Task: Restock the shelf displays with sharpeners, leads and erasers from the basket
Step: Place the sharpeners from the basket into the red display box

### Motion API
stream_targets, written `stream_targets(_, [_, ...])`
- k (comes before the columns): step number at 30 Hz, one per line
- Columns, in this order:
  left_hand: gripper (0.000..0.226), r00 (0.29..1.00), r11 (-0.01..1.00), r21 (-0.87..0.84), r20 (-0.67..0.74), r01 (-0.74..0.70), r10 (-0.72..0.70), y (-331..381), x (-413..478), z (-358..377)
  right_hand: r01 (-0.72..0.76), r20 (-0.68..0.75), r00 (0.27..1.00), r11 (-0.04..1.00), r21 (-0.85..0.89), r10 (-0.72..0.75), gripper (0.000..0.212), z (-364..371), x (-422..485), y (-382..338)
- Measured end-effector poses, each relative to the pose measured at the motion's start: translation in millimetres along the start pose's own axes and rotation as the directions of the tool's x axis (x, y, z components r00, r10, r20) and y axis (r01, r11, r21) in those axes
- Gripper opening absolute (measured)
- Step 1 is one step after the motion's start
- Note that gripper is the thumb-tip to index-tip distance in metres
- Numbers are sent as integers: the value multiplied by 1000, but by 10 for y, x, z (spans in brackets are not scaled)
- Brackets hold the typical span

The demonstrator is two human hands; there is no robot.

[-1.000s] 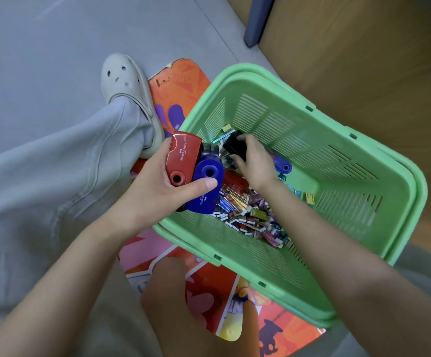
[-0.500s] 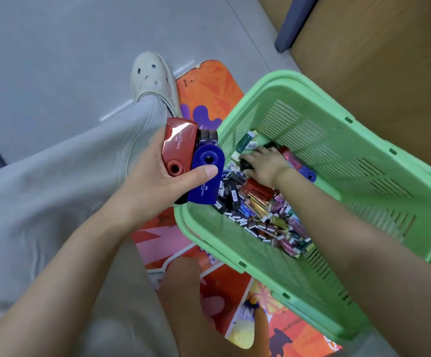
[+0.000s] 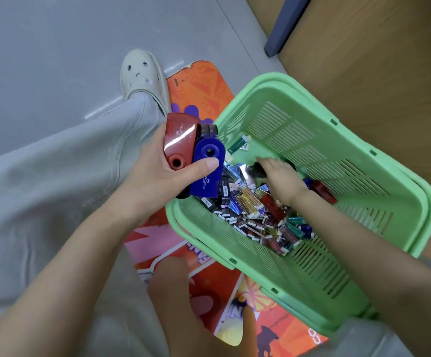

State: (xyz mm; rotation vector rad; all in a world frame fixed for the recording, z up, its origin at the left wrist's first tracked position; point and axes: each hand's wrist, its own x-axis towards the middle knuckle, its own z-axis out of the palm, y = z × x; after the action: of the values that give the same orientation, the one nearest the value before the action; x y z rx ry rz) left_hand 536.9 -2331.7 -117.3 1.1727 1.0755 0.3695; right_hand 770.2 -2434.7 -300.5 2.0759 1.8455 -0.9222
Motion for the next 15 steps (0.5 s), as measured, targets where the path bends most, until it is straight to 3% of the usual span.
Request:
stream_targets(3, [45,1000,1000,-3,7,2,-2,-17,-7,13,86,-148,986,996,18,-82,61,-177,255,-158])
stream_targets(6, [50,1000,1000,3,0,15,-15,-72,-2,-15,165,14,986,979,-118,-165,74,-237,569,-295])
stream_targets(9, [49,999,999,17,-22,30,-30,-109,21,-59,162,107,985,944,-287,-137,69,-96,739,-284])
stream_targets(12, [51,998,999,28,-45,33,-32,-92,70,-55,80,125,991,975,-209,-55,57,14,717,-230])
stream_targets(15, [48,999,999,31,-41,24,-22,-51,89,-17,122,137,985,980,-155,-101,52,142,505,-91])
